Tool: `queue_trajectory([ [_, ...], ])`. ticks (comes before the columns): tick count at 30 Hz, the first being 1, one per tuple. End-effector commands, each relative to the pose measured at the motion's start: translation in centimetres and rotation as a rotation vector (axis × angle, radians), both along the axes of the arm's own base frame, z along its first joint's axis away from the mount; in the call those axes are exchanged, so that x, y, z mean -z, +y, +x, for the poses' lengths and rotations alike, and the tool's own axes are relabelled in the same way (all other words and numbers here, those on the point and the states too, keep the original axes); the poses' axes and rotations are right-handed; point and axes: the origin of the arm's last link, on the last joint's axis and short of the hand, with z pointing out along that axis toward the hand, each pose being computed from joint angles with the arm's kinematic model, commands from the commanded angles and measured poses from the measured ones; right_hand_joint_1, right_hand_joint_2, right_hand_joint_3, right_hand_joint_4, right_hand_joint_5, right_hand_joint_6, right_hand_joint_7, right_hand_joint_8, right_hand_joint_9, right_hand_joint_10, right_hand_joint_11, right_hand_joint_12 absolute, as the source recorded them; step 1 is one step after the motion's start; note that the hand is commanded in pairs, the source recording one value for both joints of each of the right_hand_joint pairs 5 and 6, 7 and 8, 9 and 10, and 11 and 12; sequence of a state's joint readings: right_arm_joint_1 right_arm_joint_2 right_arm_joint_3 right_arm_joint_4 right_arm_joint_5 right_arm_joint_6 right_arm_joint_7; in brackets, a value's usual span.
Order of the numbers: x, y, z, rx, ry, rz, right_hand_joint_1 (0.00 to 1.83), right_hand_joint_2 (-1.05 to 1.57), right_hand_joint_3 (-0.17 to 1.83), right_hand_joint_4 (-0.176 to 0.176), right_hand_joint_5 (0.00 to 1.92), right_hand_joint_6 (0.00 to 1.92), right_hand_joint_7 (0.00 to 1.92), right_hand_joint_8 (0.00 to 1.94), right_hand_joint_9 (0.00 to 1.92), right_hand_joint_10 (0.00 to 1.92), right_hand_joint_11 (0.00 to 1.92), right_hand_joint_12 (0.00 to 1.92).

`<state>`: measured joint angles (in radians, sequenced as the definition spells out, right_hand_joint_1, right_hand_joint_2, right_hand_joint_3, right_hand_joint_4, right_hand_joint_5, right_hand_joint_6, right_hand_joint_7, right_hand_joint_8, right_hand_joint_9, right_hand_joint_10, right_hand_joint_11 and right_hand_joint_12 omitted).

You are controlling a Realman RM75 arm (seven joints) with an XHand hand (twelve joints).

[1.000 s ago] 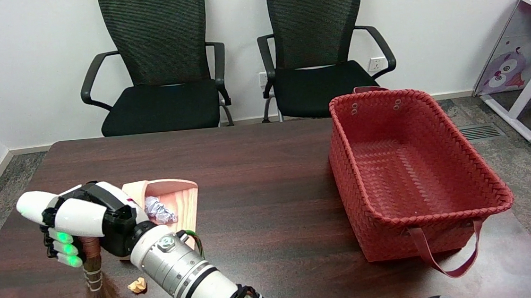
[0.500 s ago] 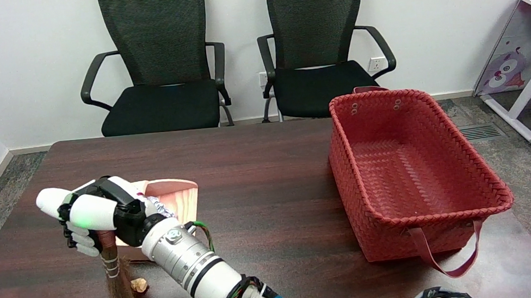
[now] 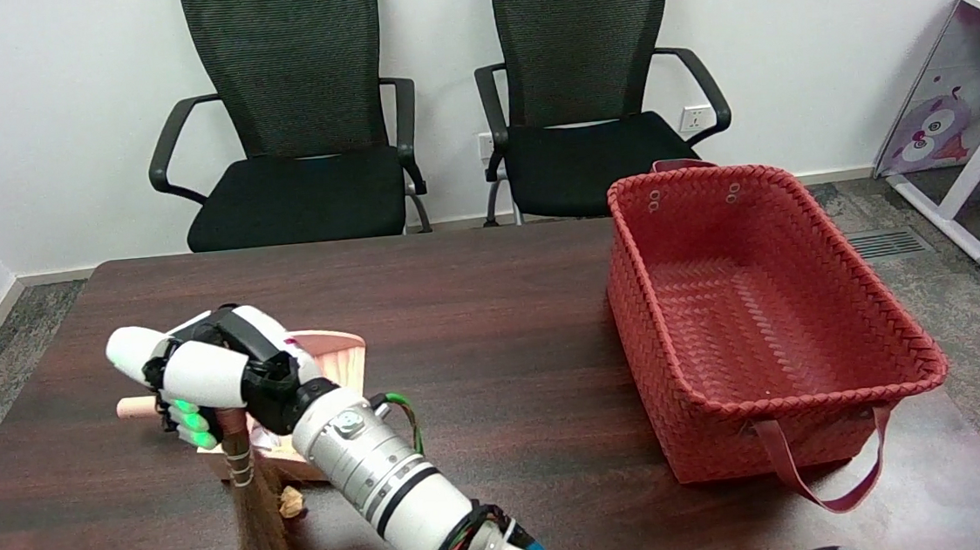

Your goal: Sweep the paper ball into the dustpan.

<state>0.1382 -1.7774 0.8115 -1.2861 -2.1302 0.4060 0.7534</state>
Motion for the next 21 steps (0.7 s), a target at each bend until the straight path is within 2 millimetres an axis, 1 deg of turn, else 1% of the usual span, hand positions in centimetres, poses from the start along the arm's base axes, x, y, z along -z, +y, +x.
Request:
queue_trajectory([
  [1, -3.0, 0.7, -0.1, -0.003, 0.017, -0.093, 0.91, 1.57, 1.16, -0.001, 1.92, 1.92, 1.92, 1.92, 1.92, 1.92, 1.92, 1.92],
  [14, -4.6, 1.3, -1.5, 0.034, 0.024, -0.125, 0.93, 1.57, 1.13, -0.003, 1.92, 1.92, 1.92, 1.92, 1.92, 1.92, 1.92, 1.92],
  [15, -4.7, 1.3, -1.6, 0.038, 0.021, -0.126, 0.94, 1.57, 1.13, -0.006, 1.92, 1.92, 1.92, 1.92, 1.92, 1.92, 1.92, 1.92],
  [21, -5.9, 1.9, -1.8, 0.069, -0.021, -0.137, 0.94, 1.57, 1.16, -0.003, 1.92, 1.92, 1.92, 1.92, 1.92, 1.92, 1.92, 1.92],
])
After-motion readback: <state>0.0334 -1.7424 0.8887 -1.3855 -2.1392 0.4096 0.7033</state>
